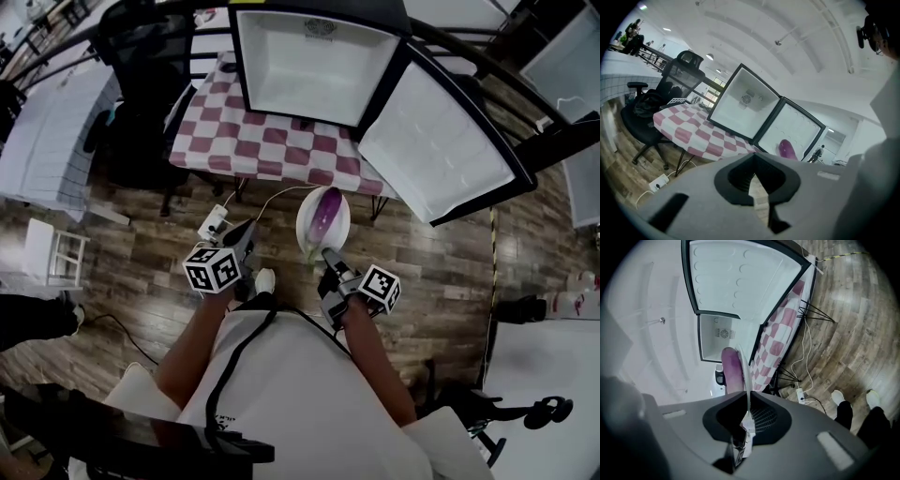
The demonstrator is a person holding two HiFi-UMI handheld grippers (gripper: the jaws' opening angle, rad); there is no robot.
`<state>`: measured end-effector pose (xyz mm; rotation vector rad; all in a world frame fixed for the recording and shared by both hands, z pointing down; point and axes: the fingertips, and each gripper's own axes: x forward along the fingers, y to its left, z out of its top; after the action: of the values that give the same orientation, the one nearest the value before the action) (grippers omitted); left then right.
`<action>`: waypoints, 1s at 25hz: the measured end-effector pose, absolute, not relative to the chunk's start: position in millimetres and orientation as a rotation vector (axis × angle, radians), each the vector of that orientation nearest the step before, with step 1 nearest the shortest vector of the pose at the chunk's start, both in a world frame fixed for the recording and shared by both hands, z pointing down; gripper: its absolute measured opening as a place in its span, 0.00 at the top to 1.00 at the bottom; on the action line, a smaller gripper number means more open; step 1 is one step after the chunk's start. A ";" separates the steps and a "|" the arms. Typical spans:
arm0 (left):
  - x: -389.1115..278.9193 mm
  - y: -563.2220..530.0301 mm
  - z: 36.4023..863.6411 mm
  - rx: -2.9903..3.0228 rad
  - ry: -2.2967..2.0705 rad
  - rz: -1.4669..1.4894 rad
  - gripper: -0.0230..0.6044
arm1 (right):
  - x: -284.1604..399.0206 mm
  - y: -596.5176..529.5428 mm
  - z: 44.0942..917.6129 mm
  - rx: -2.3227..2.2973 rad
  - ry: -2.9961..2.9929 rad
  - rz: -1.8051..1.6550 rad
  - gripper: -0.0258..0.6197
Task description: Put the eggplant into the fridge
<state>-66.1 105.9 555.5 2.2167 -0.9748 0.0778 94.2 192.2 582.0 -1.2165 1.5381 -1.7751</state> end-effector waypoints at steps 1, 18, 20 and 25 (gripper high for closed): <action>-67.3 97.3 553.8 2.222 -0.969 0.079 0.96 | 91.5 184.5 580.7 -1.219 1.539 -1.773 0.91; -108.8 -1.9 553.7 2.258 -0.880 0.087 0.96 | 43.3 91.0 573.4 -1.252 1.501 -1.718 0.91; -114.6 -8.7 555.2 2.259 -0.878 0.088 0.96 | 38.8 84.4 572.8 -1.257 1.506 -1.712 0.91; -125.7 -17.2 560.4 2.252 -0.874 0.089 0.96 | 31.8 77.1 574.7 -1.269 1.496 -1.711 0.91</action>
<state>-125.7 -17.2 560.4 2.2515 -0.8744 0.0887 31.8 77.1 574.7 -1.2692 1.4956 -1.7108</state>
